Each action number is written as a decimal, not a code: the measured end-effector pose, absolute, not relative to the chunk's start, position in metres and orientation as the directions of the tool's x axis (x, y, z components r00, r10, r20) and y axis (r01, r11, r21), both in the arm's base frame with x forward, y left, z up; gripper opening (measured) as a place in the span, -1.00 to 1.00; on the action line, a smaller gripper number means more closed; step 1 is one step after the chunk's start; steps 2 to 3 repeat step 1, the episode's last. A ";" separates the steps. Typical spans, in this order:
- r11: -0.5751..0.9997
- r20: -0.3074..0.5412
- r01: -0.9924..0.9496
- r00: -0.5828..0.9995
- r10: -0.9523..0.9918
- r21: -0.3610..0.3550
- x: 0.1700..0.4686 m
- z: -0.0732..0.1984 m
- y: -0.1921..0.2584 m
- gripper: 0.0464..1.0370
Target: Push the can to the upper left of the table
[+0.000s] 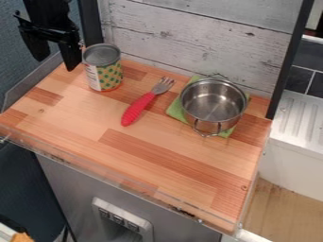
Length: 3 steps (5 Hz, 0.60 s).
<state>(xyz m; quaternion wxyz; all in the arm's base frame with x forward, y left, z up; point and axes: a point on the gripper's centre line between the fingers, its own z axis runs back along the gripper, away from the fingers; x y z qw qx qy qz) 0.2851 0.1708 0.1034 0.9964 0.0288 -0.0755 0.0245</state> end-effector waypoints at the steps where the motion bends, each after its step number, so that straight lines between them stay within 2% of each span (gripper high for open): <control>1: 0.997 0.153 -0.053 0.987 0.044 0.054 0.285 0.103 0.171 0.92; 3: 0.997 0.153 -0.053 0.987 0.044 0.054 0.285 0.103 0.171 0.92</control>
